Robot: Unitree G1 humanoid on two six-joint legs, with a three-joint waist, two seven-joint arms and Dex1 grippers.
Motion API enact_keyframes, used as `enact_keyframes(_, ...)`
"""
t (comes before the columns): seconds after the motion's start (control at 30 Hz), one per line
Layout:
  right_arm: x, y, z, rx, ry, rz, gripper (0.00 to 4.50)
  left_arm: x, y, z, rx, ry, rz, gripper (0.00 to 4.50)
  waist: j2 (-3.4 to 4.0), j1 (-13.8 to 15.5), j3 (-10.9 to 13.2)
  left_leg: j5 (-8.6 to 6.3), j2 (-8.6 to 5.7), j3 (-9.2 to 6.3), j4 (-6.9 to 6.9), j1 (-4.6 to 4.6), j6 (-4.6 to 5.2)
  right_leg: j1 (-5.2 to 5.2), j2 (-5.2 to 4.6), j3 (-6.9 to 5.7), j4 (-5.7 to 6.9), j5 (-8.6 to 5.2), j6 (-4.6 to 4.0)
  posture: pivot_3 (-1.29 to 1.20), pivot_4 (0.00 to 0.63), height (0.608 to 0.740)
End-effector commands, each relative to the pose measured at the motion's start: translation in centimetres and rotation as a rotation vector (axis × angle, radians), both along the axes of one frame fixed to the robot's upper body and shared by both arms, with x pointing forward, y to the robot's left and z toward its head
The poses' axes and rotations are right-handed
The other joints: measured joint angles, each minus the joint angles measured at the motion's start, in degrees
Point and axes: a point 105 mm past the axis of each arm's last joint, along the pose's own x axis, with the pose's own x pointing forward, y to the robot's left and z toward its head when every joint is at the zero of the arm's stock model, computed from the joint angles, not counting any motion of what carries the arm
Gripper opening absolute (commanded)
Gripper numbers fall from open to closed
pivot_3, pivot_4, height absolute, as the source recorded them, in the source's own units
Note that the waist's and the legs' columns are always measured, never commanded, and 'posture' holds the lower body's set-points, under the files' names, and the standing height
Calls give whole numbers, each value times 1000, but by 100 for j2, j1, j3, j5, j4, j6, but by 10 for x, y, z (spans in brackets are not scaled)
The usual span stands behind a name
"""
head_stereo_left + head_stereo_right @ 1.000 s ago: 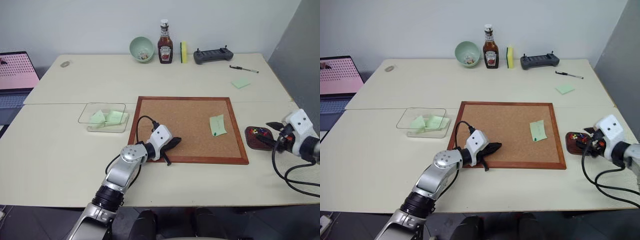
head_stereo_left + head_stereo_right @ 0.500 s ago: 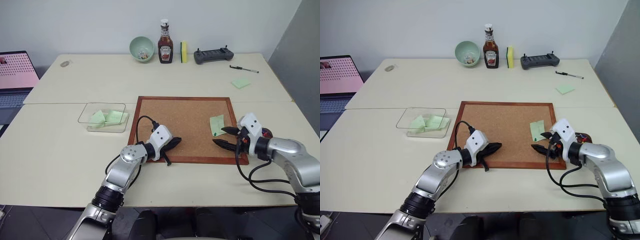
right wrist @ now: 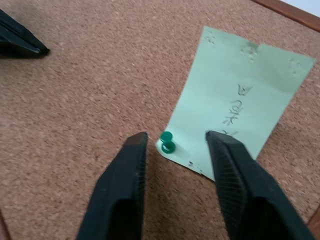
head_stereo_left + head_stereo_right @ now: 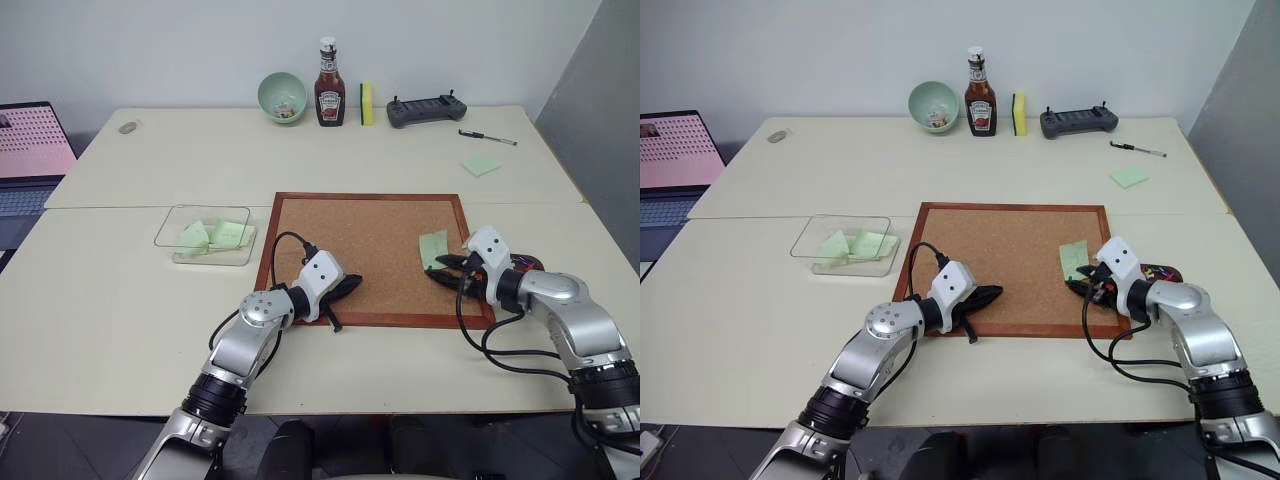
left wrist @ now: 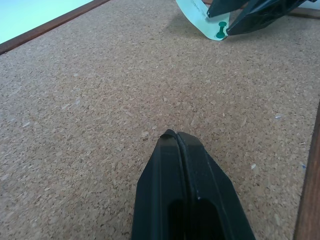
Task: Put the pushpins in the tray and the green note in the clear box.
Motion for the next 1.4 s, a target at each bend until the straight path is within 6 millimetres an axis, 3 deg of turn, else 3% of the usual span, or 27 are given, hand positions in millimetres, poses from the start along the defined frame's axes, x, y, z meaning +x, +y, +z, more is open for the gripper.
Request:
enact_keyframes(0.03, 5, 3, 14, -5, -67, 19, 1015, -7, 6, -24, 62, 76, 9, 0, 0, -2, 0, 0, 0, 0, 0, 0, 0, 0, 0, 0, 0, 0, 0, 0, 150, 740)
enact_keyframes(0.2, 5, 3, 17, -3, -76, 21, 44, -7, 6, -23, 62, 75, 10, 0, 0, -5, 0, 0, 0, 1, 0, 0, 0, 0, 0, 1, 0, 0, 0, 0, 150, 740)
enact_keyframes(0.37, 3, 7, 26, 17, -100, 39, 44, -7, 6, -23, 61, 76, 10, 0, 0, -5, 0, 0, 0, 1, 0, 0, 0, 0, 0, 1, 1, 0, 0, 0, 150, 740)
enact_keyframes(0.67, -9, 23, 61, 40, -212, 133, 44, -7, 5, -25, 62, 79, 8, 0, 0, -5, 1, 0, 0, 0, 0, -2, 0, -4, 0, 1, 3, 0, 0, 0, 150, 740)
enact_keyframes(0.87, -15, 29, 63, -8, -234, 185, 44, -4, 3, -21, 44, 72, 10, 0, -1, -1, 1, 0, -1, 0, 0, -2, 0, -3, 0, 0, 1, 0, 0, 0, 150, 740)
enact_keyframes(0.97, -17, 33, 61, -18, -239, 203, 44, -1, 1, -8, -21, 66, 24, 0, -1, 0, 1, 0, 0, -1, 0, -2, 0, -3, 0, 0, 2, 0, 0, 0, 150, 740)
enact_keyframes(1.4, -15, 39, 57, -31, -256, 223, 0, -1, -5, 52, -286, 155, 49, 2238, -40, 4, 25, 0, 0, -5, 2, -17, -1, -17, 0, -3, 5, 0, 0, 0, 150, 740)
